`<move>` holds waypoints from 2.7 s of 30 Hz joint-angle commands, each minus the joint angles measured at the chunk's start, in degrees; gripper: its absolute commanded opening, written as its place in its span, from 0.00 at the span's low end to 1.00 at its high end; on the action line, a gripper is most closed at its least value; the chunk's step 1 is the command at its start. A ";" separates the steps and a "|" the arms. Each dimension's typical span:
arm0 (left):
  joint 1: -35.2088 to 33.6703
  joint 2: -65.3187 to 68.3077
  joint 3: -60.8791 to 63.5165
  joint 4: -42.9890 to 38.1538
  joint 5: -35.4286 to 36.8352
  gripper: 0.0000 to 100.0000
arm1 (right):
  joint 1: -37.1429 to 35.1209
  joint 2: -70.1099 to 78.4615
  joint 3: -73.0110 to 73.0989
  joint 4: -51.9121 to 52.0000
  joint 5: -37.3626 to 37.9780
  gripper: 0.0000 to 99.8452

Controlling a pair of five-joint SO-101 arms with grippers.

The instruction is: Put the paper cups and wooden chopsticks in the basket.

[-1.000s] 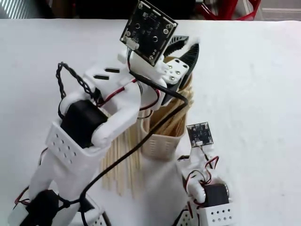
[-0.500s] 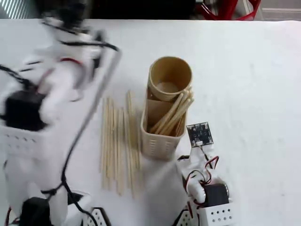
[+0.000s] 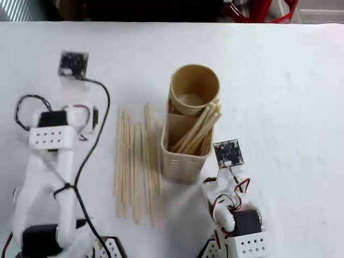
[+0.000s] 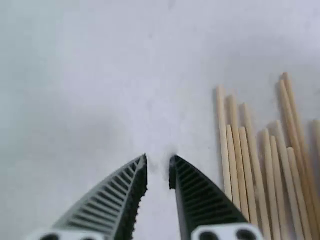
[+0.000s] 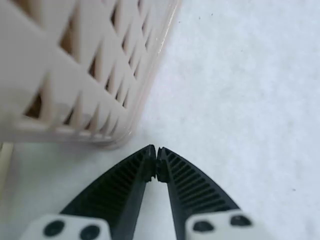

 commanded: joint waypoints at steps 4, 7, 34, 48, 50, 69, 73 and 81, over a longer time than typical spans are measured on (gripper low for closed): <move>4.70 12.09 -1.32 -2.29 -3.52 0.10 | 0.22 -0.40 0.53 0.22 0.09 0.02; 8.04 14.99 -2.55 -2.29 -3.25 0.15 | 0.22 -0.40 0.53 0.22 0.09 0.02; 9.80 15.43 0.70 -5.45 -1.41 0.14 | 0.22 -0.40 0.53 0.22 0.09 0.02; 10.24 26.24 -8.09 0.79 -1.05 0.10 | 0.22 -0.40 0.53 0.22 0.09 0.02; 10.24 25.63 -7.82 0.53 -1.05 0.06 | 0.22 -0.40 0.53 0.22 0.09 0.02; 2.77 22.29 -5.63 -3.34 7.03 0.05 | 0.22 -0.40 0.53 0.22 0.09 0.02; 3.21 22.02 -4.92 -3.96 6.95 0.08 | 0.22 -0.40 0.53 0.22 0.09 0.02; 3.82 21.58 -5.01 -0.62 3.34 0.12 | 0.22 -0.40 0.53 0.22 0.09 0.02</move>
